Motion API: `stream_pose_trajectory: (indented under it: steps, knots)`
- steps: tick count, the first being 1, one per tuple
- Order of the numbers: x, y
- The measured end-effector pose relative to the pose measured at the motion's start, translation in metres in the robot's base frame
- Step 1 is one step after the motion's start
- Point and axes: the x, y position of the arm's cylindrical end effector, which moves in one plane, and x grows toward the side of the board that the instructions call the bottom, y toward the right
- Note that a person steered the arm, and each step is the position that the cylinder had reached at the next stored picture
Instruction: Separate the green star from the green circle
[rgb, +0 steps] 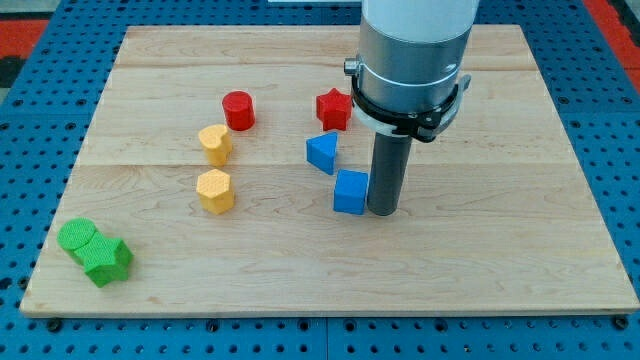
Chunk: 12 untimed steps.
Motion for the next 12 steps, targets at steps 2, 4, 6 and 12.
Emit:
stream_pose_trajectory:
  steps: [2,4,6,12]
  knots:
    - [-0.01,-0.005]
    - [0.015,0.008]
    - [0.113,-0.046]
    - [0.066,-0.272]
